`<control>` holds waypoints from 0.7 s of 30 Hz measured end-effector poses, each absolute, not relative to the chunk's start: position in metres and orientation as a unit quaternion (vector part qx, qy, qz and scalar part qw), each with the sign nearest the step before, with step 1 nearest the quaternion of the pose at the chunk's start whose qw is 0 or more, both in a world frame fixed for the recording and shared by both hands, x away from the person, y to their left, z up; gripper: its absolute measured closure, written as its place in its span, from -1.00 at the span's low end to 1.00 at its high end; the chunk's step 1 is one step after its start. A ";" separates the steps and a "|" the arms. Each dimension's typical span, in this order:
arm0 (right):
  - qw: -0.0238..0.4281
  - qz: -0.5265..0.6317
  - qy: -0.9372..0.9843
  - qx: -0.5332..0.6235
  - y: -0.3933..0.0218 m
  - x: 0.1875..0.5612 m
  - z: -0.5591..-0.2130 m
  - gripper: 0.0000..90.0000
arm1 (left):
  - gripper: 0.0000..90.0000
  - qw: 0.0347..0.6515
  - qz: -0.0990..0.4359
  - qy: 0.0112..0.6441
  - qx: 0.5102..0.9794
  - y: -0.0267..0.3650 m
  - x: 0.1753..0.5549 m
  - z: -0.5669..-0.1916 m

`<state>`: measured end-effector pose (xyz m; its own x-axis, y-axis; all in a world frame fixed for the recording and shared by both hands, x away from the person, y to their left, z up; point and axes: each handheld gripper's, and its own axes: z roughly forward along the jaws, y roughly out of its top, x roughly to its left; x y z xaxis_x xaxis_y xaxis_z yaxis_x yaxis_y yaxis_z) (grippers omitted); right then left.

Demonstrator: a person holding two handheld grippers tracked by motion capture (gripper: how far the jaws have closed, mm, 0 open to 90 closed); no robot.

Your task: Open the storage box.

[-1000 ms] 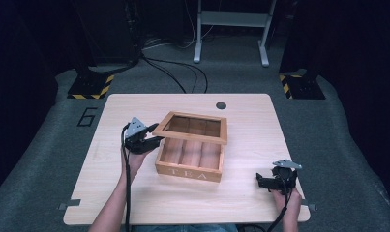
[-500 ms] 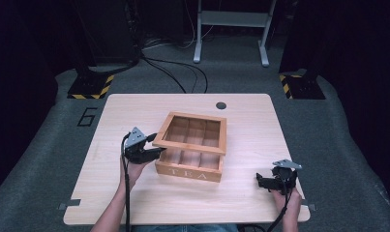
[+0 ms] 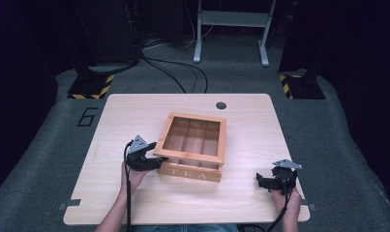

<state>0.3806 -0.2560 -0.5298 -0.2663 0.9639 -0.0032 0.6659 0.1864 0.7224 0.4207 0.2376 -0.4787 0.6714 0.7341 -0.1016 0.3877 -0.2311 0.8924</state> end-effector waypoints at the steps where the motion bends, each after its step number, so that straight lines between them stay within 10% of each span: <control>1: 0.239 0.312 0.732 0.556 -0.256 0.381 -0.530 -0.96 | -0.43 0.499 0.169 0.367 0.767 0.238 0.421 -0.480; 21: 0.240 0.311 0.732 0.556 -0.256 0.381 -0.530 -0.96 | -0.79 0.452 0.124 0.354 0.809 0.237 0.410 -0.492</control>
<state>0.3806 -0.2559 -0.5298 -0.2660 0.9640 -0.0040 0.6655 0.1867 0.7226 0.4098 0.2372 -0.4915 0.7189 0.6846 -0.1202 0.4609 -0.3400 0.8197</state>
